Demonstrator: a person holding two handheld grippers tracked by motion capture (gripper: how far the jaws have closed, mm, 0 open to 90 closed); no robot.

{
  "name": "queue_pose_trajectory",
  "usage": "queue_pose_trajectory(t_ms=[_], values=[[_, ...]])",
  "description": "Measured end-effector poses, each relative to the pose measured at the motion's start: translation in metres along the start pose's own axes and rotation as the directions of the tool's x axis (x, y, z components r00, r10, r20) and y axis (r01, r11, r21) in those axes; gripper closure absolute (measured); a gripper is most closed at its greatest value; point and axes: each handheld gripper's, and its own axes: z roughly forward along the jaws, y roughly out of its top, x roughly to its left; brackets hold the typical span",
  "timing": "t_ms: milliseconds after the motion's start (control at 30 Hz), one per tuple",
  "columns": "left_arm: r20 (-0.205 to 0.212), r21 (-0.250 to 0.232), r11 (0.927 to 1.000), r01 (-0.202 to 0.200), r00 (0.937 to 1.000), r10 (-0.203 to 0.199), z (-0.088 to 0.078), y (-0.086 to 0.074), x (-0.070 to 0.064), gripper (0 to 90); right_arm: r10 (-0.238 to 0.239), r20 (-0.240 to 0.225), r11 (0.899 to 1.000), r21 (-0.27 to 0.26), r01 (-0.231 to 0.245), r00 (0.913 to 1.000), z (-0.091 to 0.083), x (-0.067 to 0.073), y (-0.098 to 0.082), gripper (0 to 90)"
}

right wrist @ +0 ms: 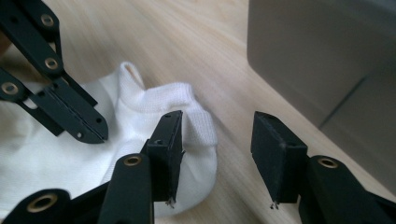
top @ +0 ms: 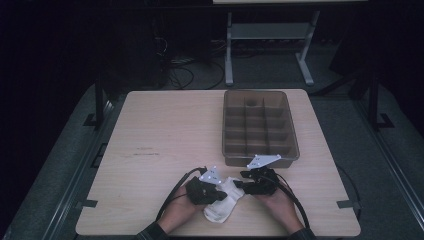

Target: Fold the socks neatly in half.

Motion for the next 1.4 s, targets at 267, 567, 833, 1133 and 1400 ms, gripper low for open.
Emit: queue_pose_trajectory(t_ms=[267, 567, 833, 1133, 1400], values=[[0.003, 0.0, 1.0, 0.006, 1.0, -0.006, 0.0, 0.0, 0.0, 90.0, -0.066, 0.006, 0.998, -0.024, 0.066, 0.9978, 0.008, 0.002, -0.007, 51.1], [-0.005, 0.005, 1.0, -0.004, 1.0, 0.004, 0.0, 0.0, 0.0, 90.0, -0.103, -0.014, 0.994, -0.035, 0.102, 0.9946, 0.008, 0.009, -0.009, 68.6], [-0.003, 0.006, 1.0, 0.001, 1.0, -0.001, 0.0, 0.001, 0.0, 90.0, -0.044, -0.053, 0.999, -0.023, 0.042, 0.9976, 0.008, 0.012, -0.009, 82.0], [-0.002, 0.007, 1.0, -0.003, 1.0, 0.003, 0.0, 0.001, 0.0, 90.0, 0.014, -0.043, 1.0, 0.009, -0.014, 0.999, 0.005, 0.013, -0.005, 84.9], [-0.003, 0.007, 1.0, -0.007, 1.0, 0.007, 0.0, 0.001, 0.0, 90.0, 0.006, -0.044, 1.0, -0.024, -0.007, 0.999, -0.006, 0.015, 0.001, 85.0]])
